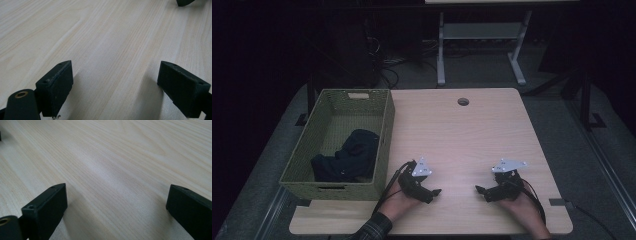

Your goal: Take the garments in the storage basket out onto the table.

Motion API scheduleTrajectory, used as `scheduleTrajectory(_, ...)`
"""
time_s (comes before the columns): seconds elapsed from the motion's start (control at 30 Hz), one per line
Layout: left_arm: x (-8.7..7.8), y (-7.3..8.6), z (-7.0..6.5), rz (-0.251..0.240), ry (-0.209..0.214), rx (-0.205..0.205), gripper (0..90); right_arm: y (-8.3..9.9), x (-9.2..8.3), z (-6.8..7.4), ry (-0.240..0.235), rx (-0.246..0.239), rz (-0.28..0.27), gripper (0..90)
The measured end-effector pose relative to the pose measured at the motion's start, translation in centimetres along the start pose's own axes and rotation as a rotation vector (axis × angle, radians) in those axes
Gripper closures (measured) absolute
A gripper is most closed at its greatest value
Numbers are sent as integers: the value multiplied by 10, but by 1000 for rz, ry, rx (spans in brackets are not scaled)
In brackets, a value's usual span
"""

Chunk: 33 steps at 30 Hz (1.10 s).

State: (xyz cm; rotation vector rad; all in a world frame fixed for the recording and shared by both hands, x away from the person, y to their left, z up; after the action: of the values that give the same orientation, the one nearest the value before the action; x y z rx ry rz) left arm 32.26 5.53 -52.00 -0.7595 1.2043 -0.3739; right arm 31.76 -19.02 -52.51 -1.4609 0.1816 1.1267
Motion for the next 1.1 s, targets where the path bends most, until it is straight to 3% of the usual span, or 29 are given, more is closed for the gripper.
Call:
scheduleTrajectory(0.47, 0, 0, 0, 4, -2, 4, 131, 0, 0, 0, -2, 2, 1, 32)
scheduleTrajectory(0.77, -3, -2, -2, 33, 16, 22, 134, 0, 0, 0, 0, 3, 1, 32)
scheduleTrajectory(1.1, -12, -10, 2, -6, 15, 13, 134, 0, 0, 0, 1, 3, 0, 32)
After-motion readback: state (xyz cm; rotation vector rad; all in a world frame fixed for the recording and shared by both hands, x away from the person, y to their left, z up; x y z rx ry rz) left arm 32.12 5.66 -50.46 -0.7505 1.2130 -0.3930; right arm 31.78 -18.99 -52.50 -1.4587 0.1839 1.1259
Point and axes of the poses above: each handheld gripper's, and its own axes: x roughly forward along the jaws, y roughly out of its underside, z roughly to its left, the point moved 6 cm from there along x, roughly forward along the jaws, and after that the axes turned 13 degrees about x, right-handed, at the moved point
